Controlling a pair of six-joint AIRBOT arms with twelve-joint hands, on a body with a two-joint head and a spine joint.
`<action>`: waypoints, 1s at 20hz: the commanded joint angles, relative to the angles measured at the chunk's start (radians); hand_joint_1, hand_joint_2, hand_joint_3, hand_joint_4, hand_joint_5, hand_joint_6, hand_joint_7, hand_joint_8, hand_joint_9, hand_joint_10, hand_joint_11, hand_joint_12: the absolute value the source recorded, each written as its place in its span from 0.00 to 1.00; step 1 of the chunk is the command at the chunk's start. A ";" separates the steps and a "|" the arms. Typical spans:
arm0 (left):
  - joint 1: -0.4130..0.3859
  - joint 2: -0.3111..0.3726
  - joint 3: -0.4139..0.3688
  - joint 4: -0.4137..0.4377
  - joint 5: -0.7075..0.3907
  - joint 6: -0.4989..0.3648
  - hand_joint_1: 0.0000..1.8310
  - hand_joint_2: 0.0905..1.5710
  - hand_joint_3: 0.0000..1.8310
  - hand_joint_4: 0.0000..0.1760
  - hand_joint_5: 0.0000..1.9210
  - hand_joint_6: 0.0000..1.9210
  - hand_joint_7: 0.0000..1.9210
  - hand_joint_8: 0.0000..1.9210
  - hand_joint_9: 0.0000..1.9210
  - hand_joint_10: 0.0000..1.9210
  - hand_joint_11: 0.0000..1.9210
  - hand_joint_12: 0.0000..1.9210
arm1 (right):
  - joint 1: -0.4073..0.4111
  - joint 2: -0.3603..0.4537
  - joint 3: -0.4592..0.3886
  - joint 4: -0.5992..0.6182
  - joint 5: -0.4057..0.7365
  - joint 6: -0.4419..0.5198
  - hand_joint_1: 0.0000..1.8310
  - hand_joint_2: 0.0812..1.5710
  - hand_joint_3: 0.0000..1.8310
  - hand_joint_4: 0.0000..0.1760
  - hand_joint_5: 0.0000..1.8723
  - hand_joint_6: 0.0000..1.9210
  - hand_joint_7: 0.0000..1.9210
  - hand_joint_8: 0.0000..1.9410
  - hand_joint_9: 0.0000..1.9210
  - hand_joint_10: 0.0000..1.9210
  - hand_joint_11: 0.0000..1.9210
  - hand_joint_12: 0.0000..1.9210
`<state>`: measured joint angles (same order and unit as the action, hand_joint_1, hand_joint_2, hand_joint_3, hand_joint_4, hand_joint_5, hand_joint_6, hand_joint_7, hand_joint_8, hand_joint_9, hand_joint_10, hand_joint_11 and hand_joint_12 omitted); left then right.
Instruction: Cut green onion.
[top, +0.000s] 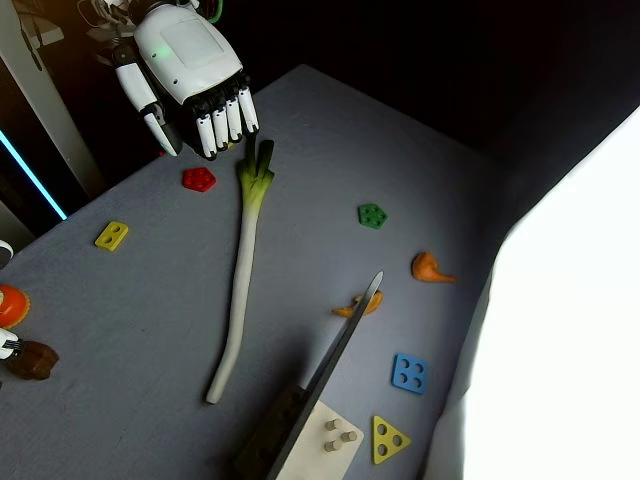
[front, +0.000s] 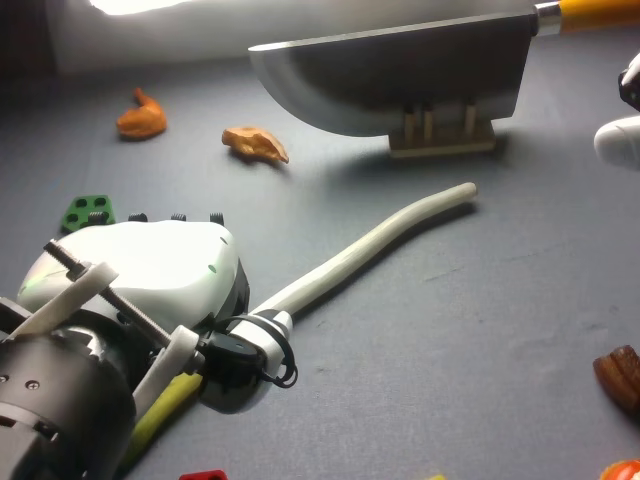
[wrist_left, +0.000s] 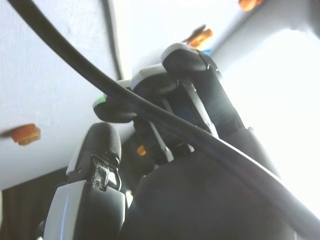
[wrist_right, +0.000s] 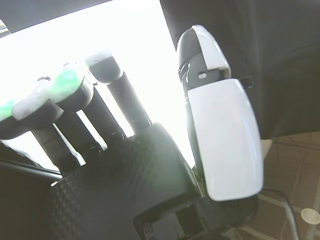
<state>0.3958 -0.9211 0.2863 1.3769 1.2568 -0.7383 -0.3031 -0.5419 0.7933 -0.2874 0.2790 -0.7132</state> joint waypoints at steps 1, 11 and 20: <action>-0.006 -0.006 0.000 0.093 0.024 0.000 0.10 0.75 0.15 0.27 0.01 0.01 0.02 0.01 0.01 0.01 0.00 0.08 | 0.015 0.006 -0.002 0.018 0.103 -0.001 0.05 0.65 0.10 0.00 0.00 0.01 0.00 0.01 0.00 0.03 0.00 0.05; -0.005 -0.006 0.005 0.093 0.024 -0.005 0.08 0.85 0.00 0.26 0.01 0.00 0.02 0.00 0.01 0.00 0.00 0.11 | 0.014 -0.014 0.011 0.026 0.109 -0.001 0.11 0.68 0.00 0.15 0.00 0.00 0.00 0.00 0.03 0.00 0.00 0.09; 0.066 -0.006 0.015 0.082 0.039 -0.160 0.32 0.76 0.00 0.17 0.00 0.00 0.00 0.00 0.00 0.00 0.00 0.00 | 0.011 -0.103 0.147 0.314 0.198 -0.216 0.50 0.61 0.00 0.25 0.00 0.00 0.00 0.00 0.00 0.00 0.00 0.00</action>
<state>0.4694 -0.9253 0.3008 1.3731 1.2606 -0.8959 -0.3038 -0.6567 0.9390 0.0486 0.3553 -0.9607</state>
